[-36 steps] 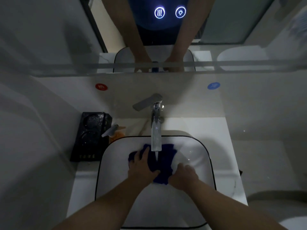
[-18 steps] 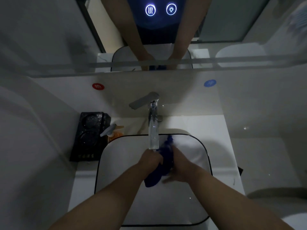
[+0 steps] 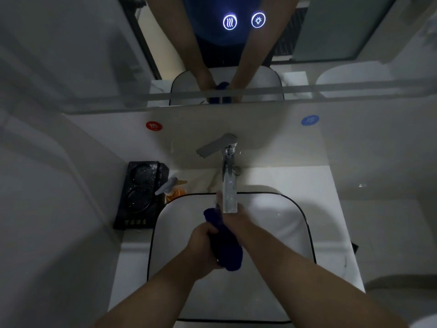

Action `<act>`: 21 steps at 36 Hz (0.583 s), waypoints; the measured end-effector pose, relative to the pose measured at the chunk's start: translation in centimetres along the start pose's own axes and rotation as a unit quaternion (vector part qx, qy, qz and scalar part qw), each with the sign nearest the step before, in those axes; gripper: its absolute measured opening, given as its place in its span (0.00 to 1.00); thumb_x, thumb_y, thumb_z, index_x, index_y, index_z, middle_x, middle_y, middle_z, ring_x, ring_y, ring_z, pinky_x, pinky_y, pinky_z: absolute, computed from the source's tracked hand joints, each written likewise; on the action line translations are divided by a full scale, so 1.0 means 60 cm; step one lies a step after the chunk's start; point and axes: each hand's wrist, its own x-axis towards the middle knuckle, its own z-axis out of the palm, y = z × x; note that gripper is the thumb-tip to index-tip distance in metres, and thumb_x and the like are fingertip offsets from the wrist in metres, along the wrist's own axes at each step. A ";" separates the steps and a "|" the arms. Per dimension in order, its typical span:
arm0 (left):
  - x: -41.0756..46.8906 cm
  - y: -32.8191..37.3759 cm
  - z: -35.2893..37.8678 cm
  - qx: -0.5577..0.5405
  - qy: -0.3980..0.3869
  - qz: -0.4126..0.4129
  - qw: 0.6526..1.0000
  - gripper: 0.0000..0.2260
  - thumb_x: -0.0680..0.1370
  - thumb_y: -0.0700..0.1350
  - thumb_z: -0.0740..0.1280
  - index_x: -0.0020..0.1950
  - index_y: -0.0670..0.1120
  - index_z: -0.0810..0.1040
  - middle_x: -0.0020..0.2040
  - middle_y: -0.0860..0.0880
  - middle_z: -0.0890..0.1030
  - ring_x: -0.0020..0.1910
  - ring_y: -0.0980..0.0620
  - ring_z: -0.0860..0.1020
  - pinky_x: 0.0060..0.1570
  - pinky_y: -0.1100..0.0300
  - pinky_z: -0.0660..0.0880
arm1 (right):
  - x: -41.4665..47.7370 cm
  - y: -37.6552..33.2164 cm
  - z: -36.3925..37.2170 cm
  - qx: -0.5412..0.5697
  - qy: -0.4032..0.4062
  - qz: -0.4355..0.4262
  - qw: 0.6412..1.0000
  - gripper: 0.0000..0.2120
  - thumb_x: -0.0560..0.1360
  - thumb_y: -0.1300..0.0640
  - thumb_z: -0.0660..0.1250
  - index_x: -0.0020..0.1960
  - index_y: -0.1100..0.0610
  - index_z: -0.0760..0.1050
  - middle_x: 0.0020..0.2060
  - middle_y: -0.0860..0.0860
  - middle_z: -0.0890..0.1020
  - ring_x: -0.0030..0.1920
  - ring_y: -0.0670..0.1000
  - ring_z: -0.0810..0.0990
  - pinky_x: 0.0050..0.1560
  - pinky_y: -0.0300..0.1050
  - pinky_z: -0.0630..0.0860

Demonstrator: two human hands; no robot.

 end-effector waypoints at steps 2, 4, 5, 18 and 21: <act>0.001 0.006 0.011 -0.004 -0.011 0.005 1.000 0.11 0.79 0.45 0.59 0.52 0.42 0.79 0.41 0.42 0.81 0.40 0.42 0.79 0.46 0.52 0.76 | 0.005 -0.005 -0.013 -0.006 -0.015 -0.019 1.000 0.05 0.79 0.54 0.75 0.46 0.49 0.80 0.46 0.53 0.85 0.47 0.55 0.85 0.53 0.54 0.85; 0.005 0.010 0.026 0.031 0.005 0.003 1.000 0.13 0.84 0.45 0.59 0.60 0.44 0.81 0.34 0.44 0.81 0.34 0.46 0.80 0.39 0.57 0.75 | 0.017 -0.005 -0.025 0.028 -0.010 0.001 1.000 0.07 0.81 0.58 0.72 0.48 0.47 0.78 0.44 0.52 0.84 0.47 0.57 0.84 0.59 0.51 0.82; 0.006 0.013 0.034 0.055 -0.002 0.007 0.998 0.17 0.85 0.44 0.58 0.71 0.47 0.79 0.31 0.45 0.81 0.31 0.48 0.80 0.35 0.60 0.76 | 0.016 -0.008 -0.033 0.082 -0.007 0.023 0.996 0.02 0.81 0.57 0.71 0.49 0.52 0.80 0.41 0.53 0.84 0.44 0.57 0.83 0.58 0.49 0.80; 0.032 0.041 0.044 0.344 0.058 0.229 0.909 0.27 0.66 0.45 0.66 0.65 0.45 0.84 0.56 0.38 0.87 0.56 0.36 0.86 0.60 0.38 0.84 | 0.013 0.044 -0.073 0.348 -0.161 0.175 0.907 0.28 0.82 0.39 0.60 0.68 0.59 0.81 0.56 0.65 0.87 0.49 0.67 0.89 0.47 0.65 0.86; 0.043 0.024 0.026 0.250 0.074 0.281 0.923 0.19 0.62 0.37 0.65 0.46 0.51 0.88 0.42 0.43 0.88 0.46 0.38 0.87 0.44 0.43 0.86 | 0.007 0.017 -0.045 0.282 -0.082 0.142 0.945 0.18 0.82 0.49 0.66 0.61 0.62 0.81 0.48 0.64 0.88 0.48 0.65 0.89 0.52 0.66 0.86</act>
